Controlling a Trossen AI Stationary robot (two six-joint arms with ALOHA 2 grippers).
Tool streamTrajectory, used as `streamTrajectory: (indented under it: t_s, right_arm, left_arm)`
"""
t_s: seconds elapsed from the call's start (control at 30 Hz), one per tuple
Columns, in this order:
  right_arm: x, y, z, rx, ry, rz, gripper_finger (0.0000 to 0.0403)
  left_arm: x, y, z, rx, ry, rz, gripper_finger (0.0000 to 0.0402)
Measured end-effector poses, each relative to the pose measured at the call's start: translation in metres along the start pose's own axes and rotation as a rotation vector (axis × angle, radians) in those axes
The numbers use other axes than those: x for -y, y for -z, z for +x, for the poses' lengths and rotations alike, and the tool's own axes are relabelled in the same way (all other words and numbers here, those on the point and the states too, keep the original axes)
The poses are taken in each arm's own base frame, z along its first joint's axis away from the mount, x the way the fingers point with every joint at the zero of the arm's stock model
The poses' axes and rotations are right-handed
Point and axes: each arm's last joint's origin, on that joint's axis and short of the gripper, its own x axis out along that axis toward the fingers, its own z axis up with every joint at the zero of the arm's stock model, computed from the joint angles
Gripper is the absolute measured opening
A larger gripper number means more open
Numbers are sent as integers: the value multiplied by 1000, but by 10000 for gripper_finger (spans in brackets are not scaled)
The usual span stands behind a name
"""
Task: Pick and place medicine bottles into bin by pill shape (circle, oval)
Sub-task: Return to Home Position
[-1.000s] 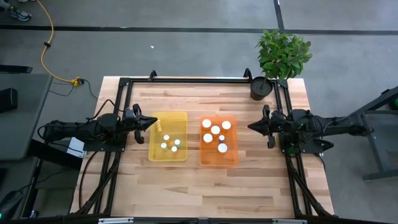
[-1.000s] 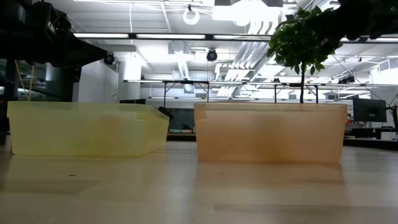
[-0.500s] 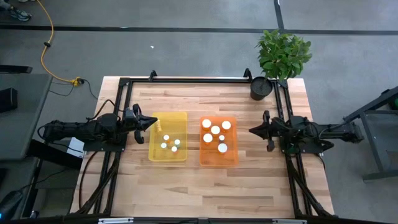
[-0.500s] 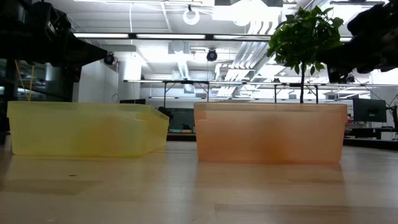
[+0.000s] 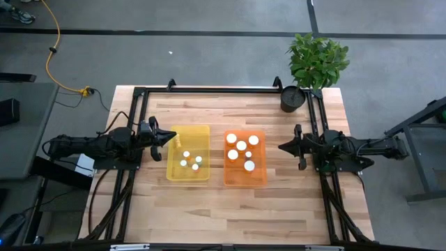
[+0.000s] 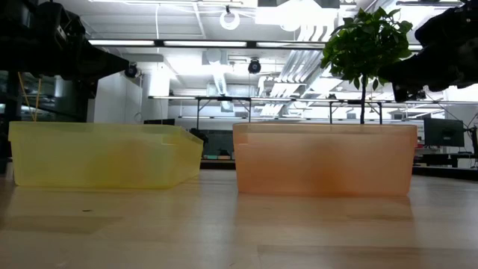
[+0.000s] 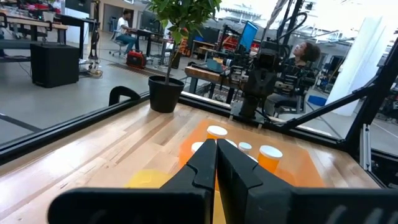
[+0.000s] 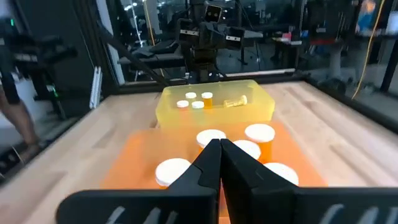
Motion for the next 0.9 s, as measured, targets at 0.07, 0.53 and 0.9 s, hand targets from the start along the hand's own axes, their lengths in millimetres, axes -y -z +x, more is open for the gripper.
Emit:
streamTrajectory:
  t_s: [0.07, 0.53, 0.9]
  right_arm:
    - [0, 0, 0, 0, 0, 62, 0]
    - [0, 0, 0, -1, 1, 284, 0]
    - [0, 0, 0, -2, 1, 289, 0]
  left_arm:
    - [0, 0, 0, 0, 0, 0, 3]
    - [0, 0, 0, 0, 0, 0, 3]
    - [0, 0, 0, 0, 0, 0, 3]
